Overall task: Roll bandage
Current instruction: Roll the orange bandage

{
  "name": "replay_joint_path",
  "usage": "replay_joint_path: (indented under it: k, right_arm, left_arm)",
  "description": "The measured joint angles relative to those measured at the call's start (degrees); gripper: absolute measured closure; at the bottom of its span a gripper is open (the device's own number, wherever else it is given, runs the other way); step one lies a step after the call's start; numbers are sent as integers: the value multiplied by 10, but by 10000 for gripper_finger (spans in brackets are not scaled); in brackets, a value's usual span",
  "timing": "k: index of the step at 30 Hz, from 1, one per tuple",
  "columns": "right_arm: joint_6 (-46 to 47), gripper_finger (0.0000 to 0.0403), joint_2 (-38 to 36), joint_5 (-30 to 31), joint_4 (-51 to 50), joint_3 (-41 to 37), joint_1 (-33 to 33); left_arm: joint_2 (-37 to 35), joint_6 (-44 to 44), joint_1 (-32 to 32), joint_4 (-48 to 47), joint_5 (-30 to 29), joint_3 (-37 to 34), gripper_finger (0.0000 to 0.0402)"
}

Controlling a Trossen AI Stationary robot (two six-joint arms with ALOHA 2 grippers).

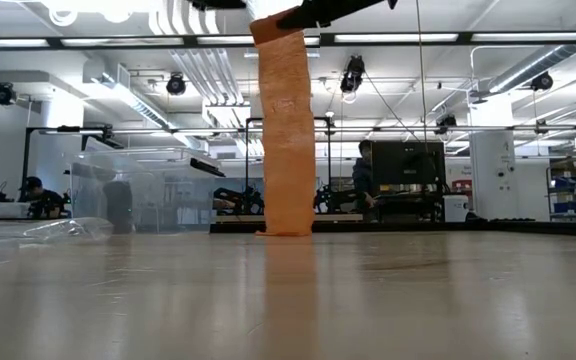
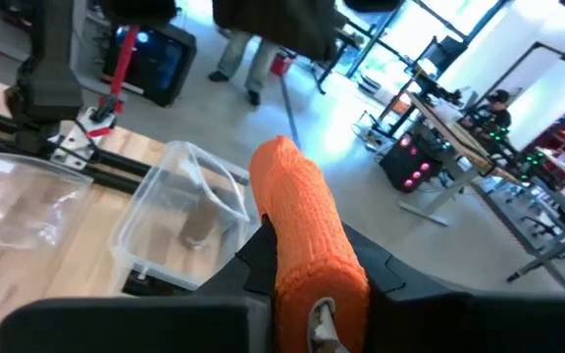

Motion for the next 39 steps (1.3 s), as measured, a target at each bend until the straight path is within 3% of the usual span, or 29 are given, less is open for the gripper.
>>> replay_joint_path:
  k: [5, 7, 10, 16, 25, 39]
  right_arm:
    - [0, 352, 4, -3, 7, 0, 0]
    - [1, 351, 4, -3, 7, 0, 0]
    - [6, 352, 4, -5, 7, 0, 1]
    - [11, 350, 4, -4, 3, -1, 1]
    - [3, 351, -3, -6, -3, -3, 0]
    - [4, 351, 3, -6, 9, -1, 0]
  left_arm:
    - [14, -45, -10, 75, 90, -16, 401]
    - [26, -56, -15, 87, 100, -18, 401]
    - [45, -57, -21, 95, 98, -18, 401]
    - [60, -50, -21, 80, 25, -18, 401]
    - [34, -13, -17, -24, 21, -16, 401]
    - [37, -10, -53, 63, 40, -18, 401]
